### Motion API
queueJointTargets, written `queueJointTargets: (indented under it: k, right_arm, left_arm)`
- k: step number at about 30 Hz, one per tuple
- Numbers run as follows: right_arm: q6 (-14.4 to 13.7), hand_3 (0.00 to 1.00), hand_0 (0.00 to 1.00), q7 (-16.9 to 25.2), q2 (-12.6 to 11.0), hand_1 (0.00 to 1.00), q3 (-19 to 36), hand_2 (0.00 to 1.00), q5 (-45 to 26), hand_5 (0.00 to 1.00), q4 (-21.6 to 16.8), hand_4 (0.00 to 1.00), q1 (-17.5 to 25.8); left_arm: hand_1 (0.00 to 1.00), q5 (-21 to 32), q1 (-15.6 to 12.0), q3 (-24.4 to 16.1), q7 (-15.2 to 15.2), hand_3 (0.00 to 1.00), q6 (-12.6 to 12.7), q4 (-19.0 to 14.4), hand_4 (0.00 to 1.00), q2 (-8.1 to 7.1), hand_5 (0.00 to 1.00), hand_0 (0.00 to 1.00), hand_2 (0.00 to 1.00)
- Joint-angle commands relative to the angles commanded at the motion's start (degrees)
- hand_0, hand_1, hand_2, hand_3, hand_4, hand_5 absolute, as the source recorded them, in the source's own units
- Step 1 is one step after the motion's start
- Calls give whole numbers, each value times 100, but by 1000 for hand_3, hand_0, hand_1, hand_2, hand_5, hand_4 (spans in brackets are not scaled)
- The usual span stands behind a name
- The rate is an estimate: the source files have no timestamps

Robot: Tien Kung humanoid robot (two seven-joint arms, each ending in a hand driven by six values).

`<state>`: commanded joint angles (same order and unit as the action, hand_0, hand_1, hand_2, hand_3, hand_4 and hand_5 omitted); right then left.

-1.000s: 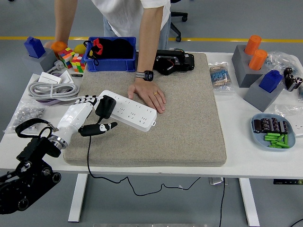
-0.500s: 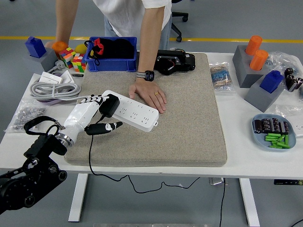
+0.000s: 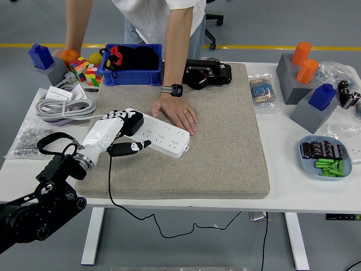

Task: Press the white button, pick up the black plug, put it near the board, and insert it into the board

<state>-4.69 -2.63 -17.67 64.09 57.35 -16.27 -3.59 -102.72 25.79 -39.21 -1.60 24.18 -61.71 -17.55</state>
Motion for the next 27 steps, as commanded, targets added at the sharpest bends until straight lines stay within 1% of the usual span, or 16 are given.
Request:
queueJointTargets:
  k: [4, 6, 7, 11, 15, 19, 24, 25, 27]
  right_arm:
    - [-1, 582, 604, -1, 1, 576, 12, 568, 5, 362, 6, 648, 1]
    - [0, 582, 604, -2, 5, 576, 10, 568, 4, 362, 5, 648, 0]
    - [0, 582, 605, -2, 7, 576, 14, 568, 4, 362, 5, 647, -1]
    - [0, 582, 605, 0, 11, 576, 19, 568, 7, 362, 0, 647, -8]
    - [-1, 582, 605, -1, 13, 576, 16, 568, 10, 362, -1, 647, -9]
    - [1, 582, 605, -2, 19, 576, 16, 568, 12, 362, -1, 646, -8]
    - [4, 582, 605, -7, 24, 576, 22, 568, 14, 362, 0, 646, -6]
    - [4, 582, 603, -8, 24, 576, 22, 567, 13, 362, 0, 646, -4]
    - [6, 582, 603, -10, 20, 576, 17, 567, 10, 362, 1, 646, -9]
  left_arm:
    - [973, 130, -25, -140, 164, 861, 154, -85, 908, -24, 737, 985, 911]
    - [973, 200, -61, -292, 275, 861, 265, -191, 908, -39, 737, 985, 911]
    - [998, 229, -75, -354, 320, 926, 305, -232, 910, -44, 742, 998, 973]
    - [998, 298, -130, -633, 455, 926, 435, -384, 910, -56, 742, 998, 973]
    - [998, 317, -192, -946, 530, 938, 545, -460, 909, -57, 745, 998, 991]
    - [998, 290, -274, -1321, 520, 933, 584, -438, 904, -41, 748, 998, 987]
    - [998, 191, -414, -1912, 368, 933, 550, -363, 904, -6, 748, 998, 987]
    - [998, 174, -436, -2032, 327, 913, 528, -349, 901, -2, 734, 998, 971]
    - [998, 179, -456, -2195, 266, 913, 488, -316, 901, -2, 734, 998, 971]
